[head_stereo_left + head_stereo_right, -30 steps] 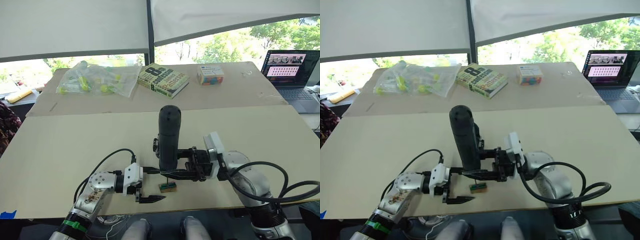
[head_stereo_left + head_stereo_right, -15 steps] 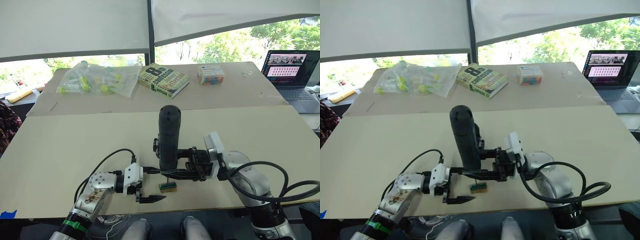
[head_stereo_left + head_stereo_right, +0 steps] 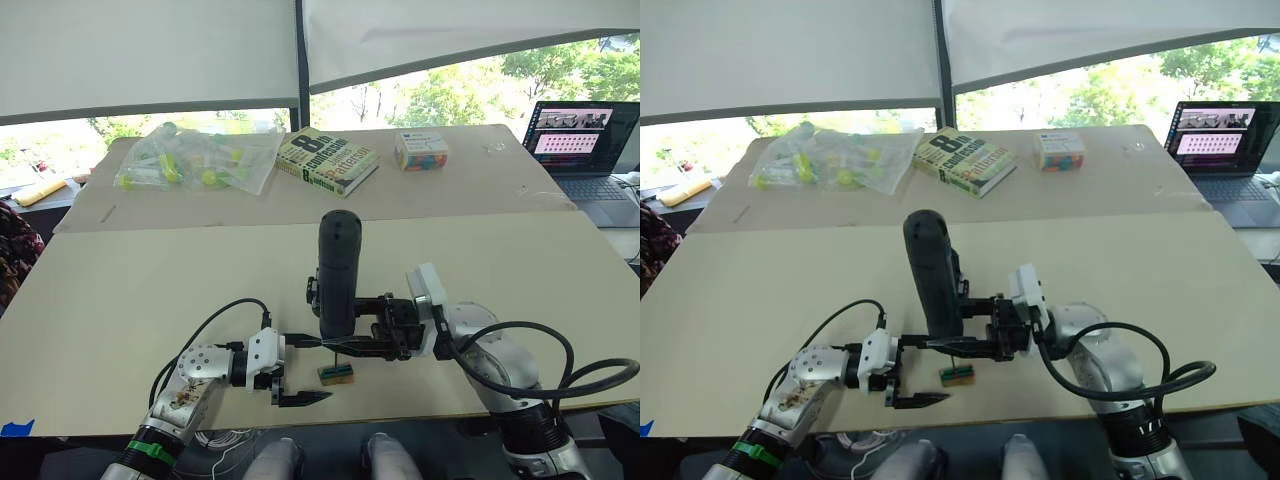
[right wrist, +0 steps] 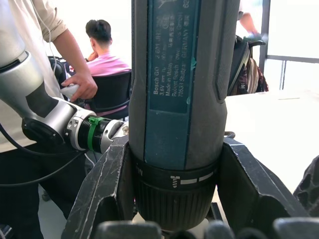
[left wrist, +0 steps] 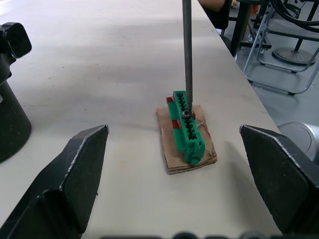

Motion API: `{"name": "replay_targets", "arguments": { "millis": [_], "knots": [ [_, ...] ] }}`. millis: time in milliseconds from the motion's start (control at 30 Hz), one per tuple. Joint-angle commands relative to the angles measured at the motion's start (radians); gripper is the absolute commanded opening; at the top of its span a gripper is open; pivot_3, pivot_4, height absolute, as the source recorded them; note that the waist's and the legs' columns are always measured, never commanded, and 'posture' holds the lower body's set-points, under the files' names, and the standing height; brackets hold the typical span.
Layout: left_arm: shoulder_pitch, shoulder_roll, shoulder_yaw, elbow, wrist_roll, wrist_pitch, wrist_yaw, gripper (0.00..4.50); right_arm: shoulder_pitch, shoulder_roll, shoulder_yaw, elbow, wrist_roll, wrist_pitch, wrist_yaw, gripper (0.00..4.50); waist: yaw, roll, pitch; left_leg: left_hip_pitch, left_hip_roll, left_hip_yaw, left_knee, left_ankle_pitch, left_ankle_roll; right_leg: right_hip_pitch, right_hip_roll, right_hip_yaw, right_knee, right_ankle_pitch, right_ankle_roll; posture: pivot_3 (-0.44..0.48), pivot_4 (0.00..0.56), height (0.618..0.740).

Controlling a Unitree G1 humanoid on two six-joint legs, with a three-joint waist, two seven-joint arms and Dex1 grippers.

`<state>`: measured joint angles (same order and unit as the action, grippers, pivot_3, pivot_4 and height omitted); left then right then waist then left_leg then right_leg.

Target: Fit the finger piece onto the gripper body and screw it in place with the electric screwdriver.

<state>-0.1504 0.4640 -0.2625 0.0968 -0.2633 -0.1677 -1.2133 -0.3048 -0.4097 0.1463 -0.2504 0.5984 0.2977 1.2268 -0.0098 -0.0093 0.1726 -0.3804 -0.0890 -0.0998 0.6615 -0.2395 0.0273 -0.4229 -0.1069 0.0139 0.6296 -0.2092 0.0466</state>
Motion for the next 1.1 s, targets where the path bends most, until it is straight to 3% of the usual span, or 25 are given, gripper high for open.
{"name": "replay_targets", "arguments": {
  "millis": [33, 1100],
  "knots": [
    [0.016, -0.002, -0.024, 0.036, 0.024, 0.004, -0.004, 4.45, -0.022, 0.005, -0.011, -0.022, 0.011, -0.031, 0.003, 1.92, 0.000, 0.000, 0.000, 0.000, 0.000, 0.000, 0.000, 0.000, 0.000, 0.000, 0.000, 0.000, 0.000, 0.000, 0.000, 0.000, 0.150, 0.740],
    [0.009, 0.010, 0.009, 0.038, -0.001, 0.003, -0.002, 4.45, -0.050, 0.005, -0.008, -0.049, 0.020, -0.062, 0.010, 1.92, -0.001, 0.000, -0.003, 0.001, 0.000, 0.000, 0.000, 0.000, 0.000, 0.000, 0.000, 0.000, 0.000, 0.000, 0.000, 0.000, 0.150, 0.740]
  ]
}}
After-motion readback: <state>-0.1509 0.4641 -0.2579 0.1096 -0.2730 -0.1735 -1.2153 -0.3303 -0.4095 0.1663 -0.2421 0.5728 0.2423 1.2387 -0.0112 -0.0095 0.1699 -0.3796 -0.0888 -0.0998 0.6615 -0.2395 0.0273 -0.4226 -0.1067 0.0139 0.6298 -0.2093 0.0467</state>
